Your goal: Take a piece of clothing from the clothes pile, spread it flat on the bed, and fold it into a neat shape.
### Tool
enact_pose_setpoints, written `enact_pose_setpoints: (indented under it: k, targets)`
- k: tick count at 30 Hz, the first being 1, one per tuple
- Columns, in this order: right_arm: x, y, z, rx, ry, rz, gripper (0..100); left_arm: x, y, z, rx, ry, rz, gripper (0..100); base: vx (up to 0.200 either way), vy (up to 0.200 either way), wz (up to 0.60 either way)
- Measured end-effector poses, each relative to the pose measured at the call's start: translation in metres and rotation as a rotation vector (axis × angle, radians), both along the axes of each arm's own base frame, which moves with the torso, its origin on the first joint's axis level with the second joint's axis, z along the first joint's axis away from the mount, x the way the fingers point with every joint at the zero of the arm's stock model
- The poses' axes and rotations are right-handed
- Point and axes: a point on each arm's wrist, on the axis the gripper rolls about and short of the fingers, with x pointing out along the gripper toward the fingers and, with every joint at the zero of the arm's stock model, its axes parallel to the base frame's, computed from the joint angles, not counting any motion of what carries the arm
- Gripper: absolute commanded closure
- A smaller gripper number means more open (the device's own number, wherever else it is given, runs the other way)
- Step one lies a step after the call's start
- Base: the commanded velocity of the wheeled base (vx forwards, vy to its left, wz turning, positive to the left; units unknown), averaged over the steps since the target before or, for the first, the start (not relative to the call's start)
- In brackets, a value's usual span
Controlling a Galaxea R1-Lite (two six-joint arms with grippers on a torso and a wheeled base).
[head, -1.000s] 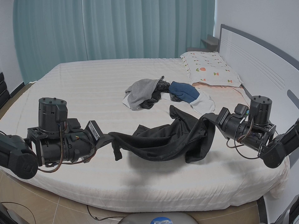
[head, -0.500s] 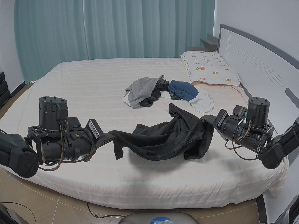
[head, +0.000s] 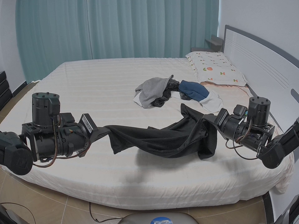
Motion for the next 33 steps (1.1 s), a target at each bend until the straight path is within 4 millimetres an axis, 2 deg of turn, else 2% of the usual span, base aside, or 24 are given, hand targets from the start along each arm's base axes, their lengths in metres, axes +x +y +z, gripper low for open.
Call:
enact_pose_setpoints:
  k: [11,33]
  targets:
    - [-0.001,-0.001,0.008,0.026,-0.063,-0.004,100,0.000,0.003,0.004,-0.006,-0.014,0.011,100,0.000,0.200,0.00]
    - [-0.007,-0.002,0.013,0.032,-0.078,-0.013,100,-0.001,0.004,0.003,-0.005,-0.011,0.012,100,0.000,0.200,0.00]
